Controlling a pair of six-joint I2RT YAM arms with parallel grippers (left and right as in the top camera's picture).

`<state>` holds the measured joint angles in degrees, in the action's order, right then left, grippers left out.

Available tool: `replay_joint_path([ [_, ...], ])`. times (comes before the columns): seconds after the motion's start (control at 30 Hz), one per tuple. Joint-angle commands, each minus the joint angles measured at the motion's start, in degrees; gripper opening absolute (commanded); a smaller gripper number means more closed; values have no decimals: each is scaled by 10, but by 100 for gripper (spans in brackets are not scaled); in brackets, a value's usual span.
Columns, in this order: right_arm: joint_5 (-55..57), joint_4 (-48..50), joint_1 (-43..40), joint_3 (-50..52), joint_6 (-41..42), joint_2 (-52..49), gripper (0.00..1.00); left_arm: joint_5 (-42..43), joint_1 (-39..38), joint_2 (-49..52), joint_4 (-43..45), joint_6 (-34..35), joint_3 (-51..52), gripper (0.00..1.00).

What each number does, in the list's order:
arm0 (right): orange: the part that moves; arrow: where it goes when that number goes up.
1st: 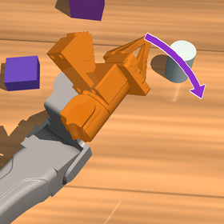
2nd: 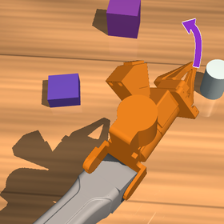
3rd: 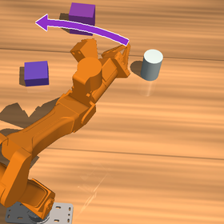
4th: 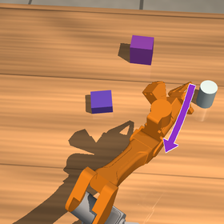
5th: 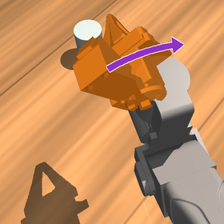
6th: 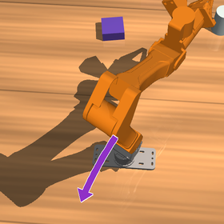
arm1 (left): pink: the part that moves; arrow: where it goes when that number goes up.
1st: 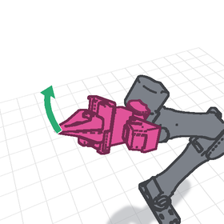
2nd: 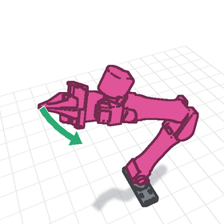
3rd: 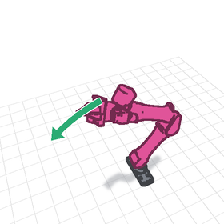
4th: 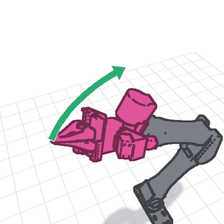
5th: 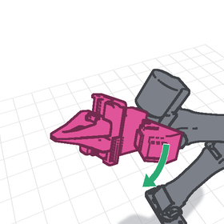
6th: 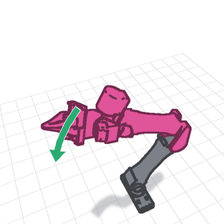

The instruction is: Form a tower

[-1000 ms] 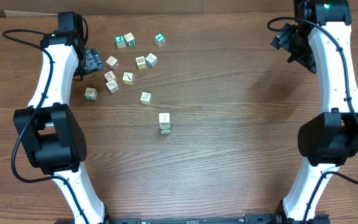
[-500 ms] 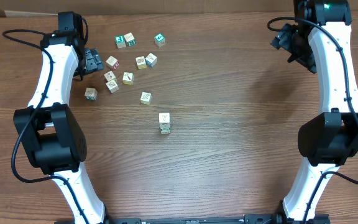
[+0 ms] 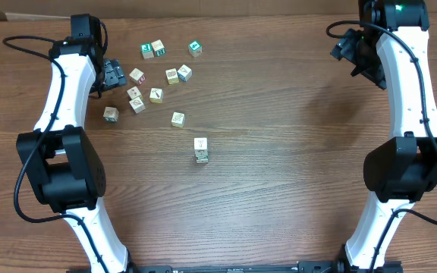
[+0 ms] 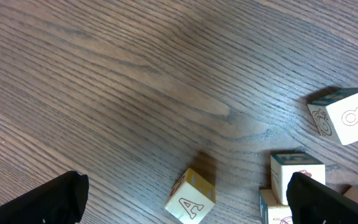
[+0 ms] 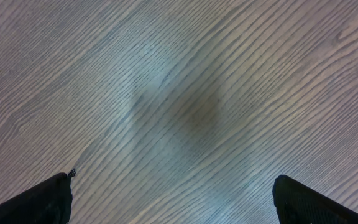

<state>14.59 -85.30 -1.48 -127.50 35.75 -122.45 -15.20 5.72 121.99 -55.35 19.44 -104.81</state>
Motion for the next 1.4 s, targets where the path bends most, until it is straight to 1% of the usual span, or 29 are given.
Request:
replay_joint_path([
  [0.0,8,2,-2,-10,-2,-3,100,2,-1,5,-1,-6,-3,100],
  [1.13,8,2,-2,-10,-2,-3,100,2,-1,5,-1,-6,-2,99],
  [1.27,8,2,-2,-10,-2,-3,100,2,-2,-21,-1,-6,-2,99],
  [1.37,8,2,-2,-10,-2,-3,100,2,-2,-72,-1,-6,-2,100],
])
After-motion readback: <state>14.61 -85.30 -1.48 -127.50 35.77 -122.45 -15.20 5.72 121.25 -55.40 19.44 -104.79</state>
